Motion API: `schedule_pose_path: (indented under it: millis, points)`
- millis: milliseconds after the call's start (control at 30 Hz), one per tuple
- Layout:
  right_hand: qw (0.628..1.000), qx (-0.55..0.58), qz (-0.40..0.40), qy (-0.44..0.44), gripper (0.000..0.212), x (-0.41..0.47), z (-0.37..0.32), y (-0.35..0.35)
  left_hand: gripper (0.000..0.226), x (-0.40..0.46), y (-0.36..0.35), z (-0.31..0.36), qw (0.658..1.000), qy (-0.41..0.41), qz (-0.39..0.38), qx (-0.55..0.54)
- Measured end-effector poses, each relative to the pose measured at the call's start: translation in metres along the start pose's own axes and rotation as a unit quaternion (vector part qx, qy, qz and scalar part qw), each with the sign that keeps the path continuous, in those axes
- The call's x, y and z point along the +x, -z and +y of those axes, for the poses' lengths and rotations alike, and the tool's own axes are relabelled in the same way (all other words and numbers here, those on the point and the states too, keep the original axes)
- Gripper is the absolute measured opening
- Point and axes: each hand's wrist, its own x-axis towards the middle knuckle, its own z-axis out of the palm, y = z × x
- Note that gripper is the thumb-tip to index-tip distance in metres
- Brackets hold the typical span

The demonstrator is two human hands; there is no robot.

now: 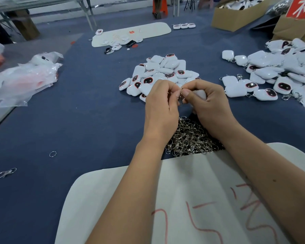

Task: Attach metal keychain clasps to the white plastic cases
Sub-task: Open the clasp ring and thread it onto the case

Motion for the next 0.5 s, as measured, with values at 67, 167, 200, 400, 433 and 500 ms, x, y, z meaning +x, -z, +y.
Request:
schedule_pose_path:
  millis: [67, 167, 200, 400, 433, 500]
  points:
    - [0.999, -0.031, 0.013, 0.024, 0.011, -0.002, -0.001, -0.002, 0.011, 0.0, 0.001, -0.001, 1.0, 0.003, -0.003, 0.001]
    - [0.987, -0.128, 0.036, 0.087, 0.01, -0.003, -0.002, -0.004, 0.012, 0.0, 0.002, -0.002, 1.0, 0.01, -0.003, 0.005]
    - [0.979, -0.166, 0.039, 0.114, 0.01, -0.002, -0.001, -0.003, 0.012, -0.001, 0.003, -0.002, 1.0, 0.012, -0.006, 0.006]
    - [0.922, -0.314, 0.016, 0.225, 0.017, 0.003, 0.004, 0.009, 0.014, -0.002, 0.002, -0.003, 0.999, 0.02, -0.026, 0.013]
    - [0.919, -0.319, 0.013, 0.232, 0.02, 0.004, 0.004, 0.011, 0.014, -0.002, 0.002, -0.003, 0.999, 0.021, -0.028, 0.014]
    - [0.915, -0.325, 0.009, 0.239, 0.021, 0.005, 0.003, 0.011, 0.014, -0.002, 0.002, -0.003, 0.999, 0.023, -0.03, 0.016]
